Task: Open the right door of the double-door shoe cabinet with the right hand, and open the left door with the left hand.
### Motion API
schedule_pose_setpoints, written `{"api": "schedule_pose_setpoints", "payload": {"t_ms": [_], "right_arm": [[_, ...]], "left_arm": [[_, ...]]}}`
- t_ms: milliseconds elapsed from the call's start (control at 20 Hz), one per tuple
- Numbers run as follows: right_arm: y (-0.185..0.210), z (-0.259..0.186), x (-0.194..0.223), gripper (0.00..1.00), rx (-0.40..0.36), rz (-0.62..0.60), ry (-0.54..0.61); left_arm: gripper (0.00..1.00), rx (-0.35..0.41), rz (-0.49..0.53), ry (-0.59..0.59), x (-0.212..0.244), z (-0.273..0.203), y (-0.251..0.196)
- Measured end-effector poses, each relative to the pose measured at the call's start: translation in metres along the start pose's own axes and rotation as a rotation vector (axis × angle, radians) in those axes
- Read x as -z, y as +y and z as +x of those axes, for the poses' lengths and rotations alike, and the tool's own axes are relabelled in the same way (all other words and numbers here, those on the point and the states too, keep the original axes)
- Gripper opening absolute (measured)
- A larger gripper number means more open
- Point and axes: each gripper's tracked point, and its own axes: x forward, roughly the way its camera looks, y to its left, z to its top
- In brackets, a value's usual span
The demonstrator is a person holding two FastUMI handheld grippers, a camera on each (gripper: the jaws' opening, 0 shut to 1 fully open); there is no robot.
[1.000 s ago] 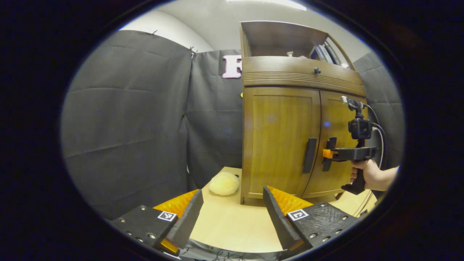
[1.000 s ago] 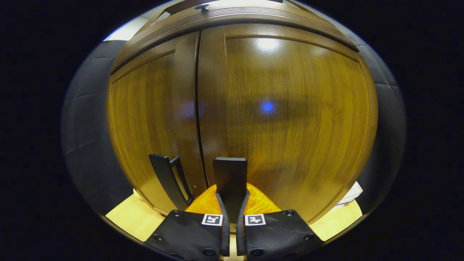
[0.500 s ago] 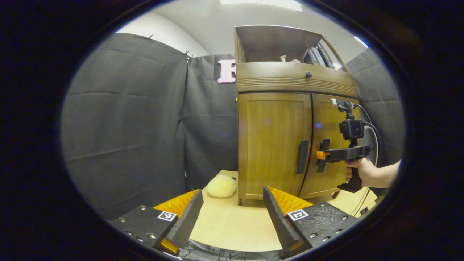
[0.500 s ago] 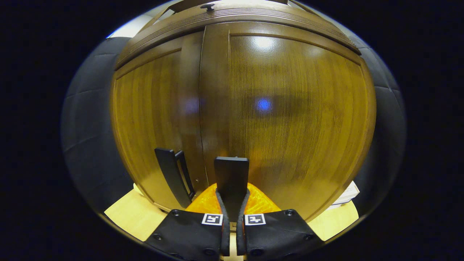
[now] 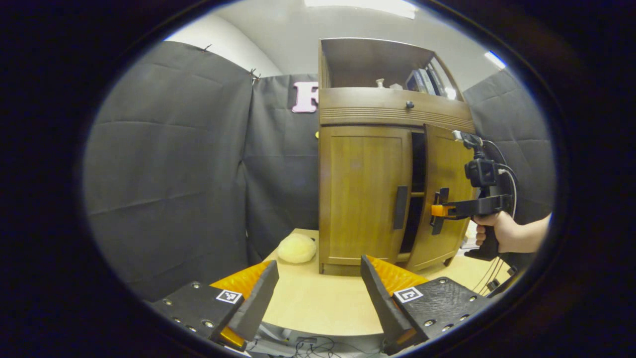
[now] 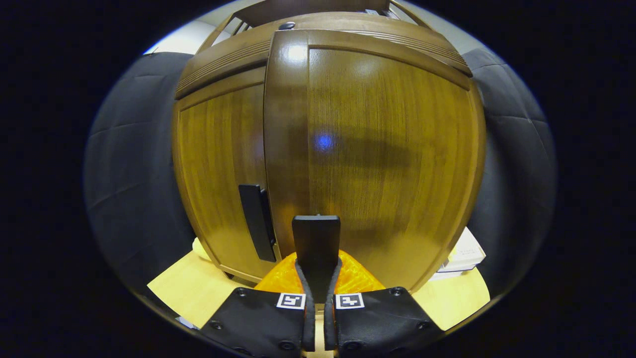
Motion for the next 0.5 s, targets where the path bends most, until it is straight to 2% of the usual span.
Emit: {"api": "schedule_pose_setpoints", "payload": {"t_ms": [450, 500], "right_arm": [[-0.026, -0.058, 0.017, 0.09, 0.044, 0.019, -0.016], [-0.031, -0.065, 0.019, 0.12, 0.052, 0.025, -0.017]], "left_arm": [[0.95, 0.101, -0.021, -0.016, -0.007, 0.064, 0.0], [0.95, 0.115, -0.022, -0.015, -0.006, 0.071, -0.003]]}}
